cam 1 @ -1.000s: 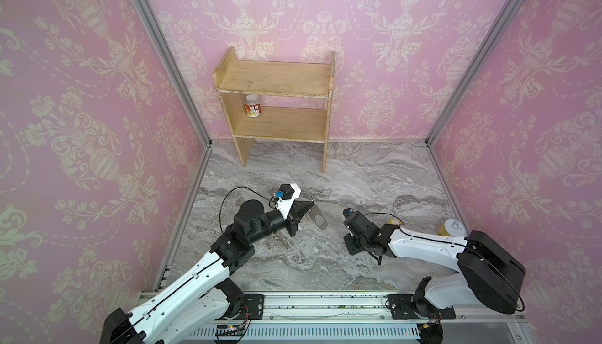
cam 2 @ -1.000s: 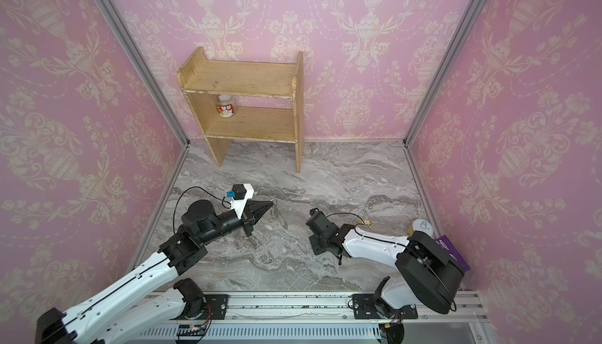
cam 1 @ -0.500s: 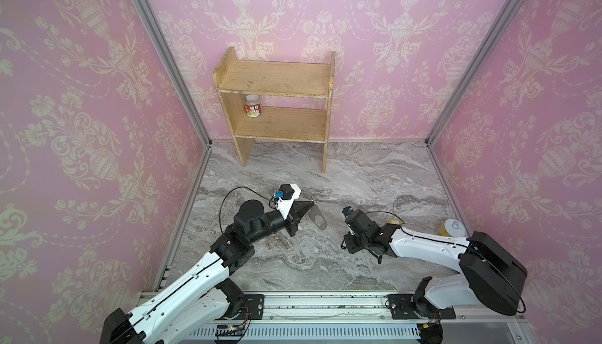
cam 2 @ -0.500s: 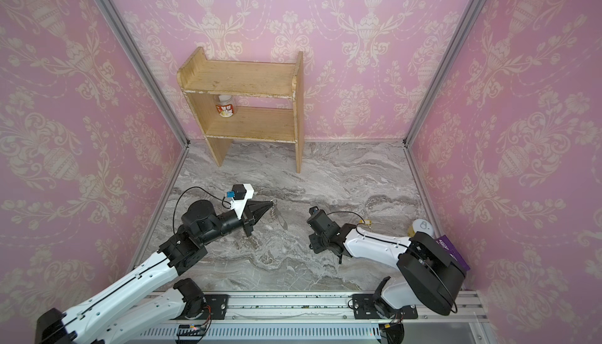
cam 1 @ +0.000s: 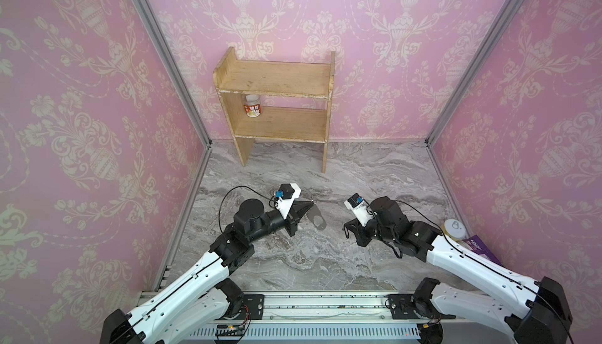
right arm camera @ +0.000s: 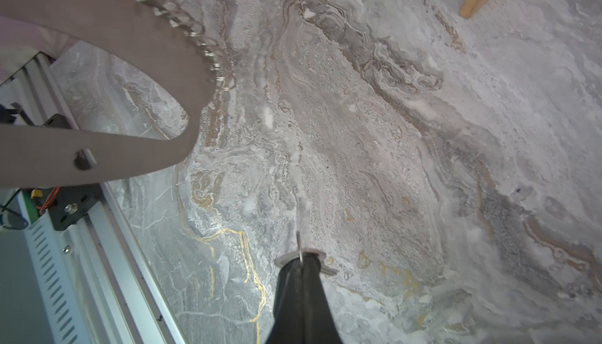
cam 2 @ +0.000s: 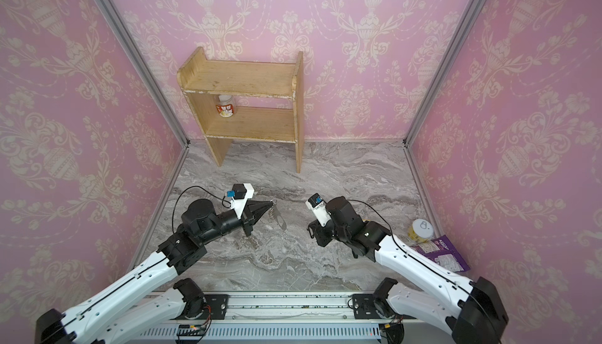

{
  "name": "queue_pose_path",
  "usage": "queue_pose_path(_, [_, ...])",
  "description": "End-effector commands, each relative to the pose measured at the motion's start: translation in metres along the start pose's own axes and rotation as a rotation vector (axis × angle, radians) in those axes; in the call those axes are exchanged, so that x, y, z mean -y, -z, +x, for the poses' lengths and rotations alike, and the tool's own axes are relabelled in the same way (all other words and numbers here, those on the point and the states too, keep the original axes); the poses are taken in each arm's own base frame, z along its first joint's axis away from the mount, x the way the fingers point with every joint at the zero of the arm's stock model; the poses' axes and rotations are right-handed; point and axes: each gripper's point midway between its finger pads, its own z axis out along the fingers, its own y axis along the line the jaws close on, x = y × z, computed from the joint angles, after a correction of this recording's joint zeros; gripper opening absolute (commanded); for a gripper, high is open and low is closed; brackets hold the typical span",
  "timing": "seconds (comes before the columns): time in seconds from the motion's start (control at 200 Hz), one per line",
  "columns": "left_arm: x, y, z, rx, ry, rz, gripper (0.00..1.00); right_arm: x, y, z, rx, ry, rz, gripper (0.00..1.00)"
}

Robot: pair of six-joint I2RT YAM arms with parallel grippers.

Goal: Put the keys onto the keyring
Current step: 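Carry the black-tagged key toward the plate while the left gripper raises the plate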

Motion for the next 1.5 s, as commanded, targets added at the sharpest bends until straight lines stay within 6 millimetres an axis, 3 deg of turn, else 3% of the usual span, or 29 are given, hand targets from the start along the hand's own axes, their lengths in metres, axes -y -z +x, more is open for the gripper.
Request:
queue_pose_path(0.0, [0.007, 0.001, -0.019, 0.010, -0.058, 0.035, 0.00, -0.021, 0.021, -0.012, 0.006, 0.091, -0.102, 0.00])
queue_pose_path(0.1, [0.006, -0.002, -0.020, -0.012, -0.076, 0.034, 0.00, -0.029, 0.038, -0.026, 0.039, 0.139, -0.124, 0.00])
queue_pose_path(0.11, [0.007, -0.001, -0.031, 0.006, -0.086, 0.034, 0.00, -0.029, 0.039, -0.026, 0.040, 0.143, -0.125, 0.00])
queue_pose_path(0.14, [0.007, -0.001, -0.036, 0.009, -0.096, 0.035, 0.00, -0.032, 0.044, -0.030, 0.046, 0.160, -0.132, 0.00])
queue_pose_path(0.345, [0.009, -0.006, -0.049, -0.021, -0.137, 0.047, 0.00, -0.037, 0.071, -0.047, 0.036, 0.230, -0.130, 0.00])
queue_pose_path(0.58, [0.014, -0.018, -0.046, -0.083, -0.224, 0.072, 0.00, -0.039, 0.089, -0.061, 0.006, 0.248, -0.116, 0.00])
queue_pose_path(0.6, [0.015, -0.019, -0.047, -0.081, -0.231, 0.076, 0.00, -0.041, 0.097, -0.073, 0.033, 0.251, -0.112, 0.00])
queue_pose_path(0.68, [0.019, -0.022, -0.049, -0.079, -0.265, 0.090, 0.00, -0.041, 0.101, -0.080, 0.026, 0.242, -0.105, 0.00])
queue_pose_path(0.815, [0.032, -0.024, -0.049, -0.091, -0.341, 0.151, 0.00, -0.045, 0.114, -0.099, 0.057, 0.238, -0.104, 0.00])
queue_pose_path(1.001, [0.051, -0.021, -0.063, -0.031, -0.405, 0.243, 0.00, -0.050, 0.124, -0.114, 0.084, 0.281, -0.115, 0.00])
queue_pose_path(1.176, [0.078, -0.015, -0.074, -0.010, -0.413, 0.411, 0.00, -0.057, 0.134, -0.120, 0.126, 0.371, -0.135, 0.00])
queue_pose_path(1.496, [0.105, -0.010, -0.095, 0.036, -0.346, 0.587, 0.00, -0.071, 0.158, -0.119, 0.171, 0.557, -0.178, 0.00])
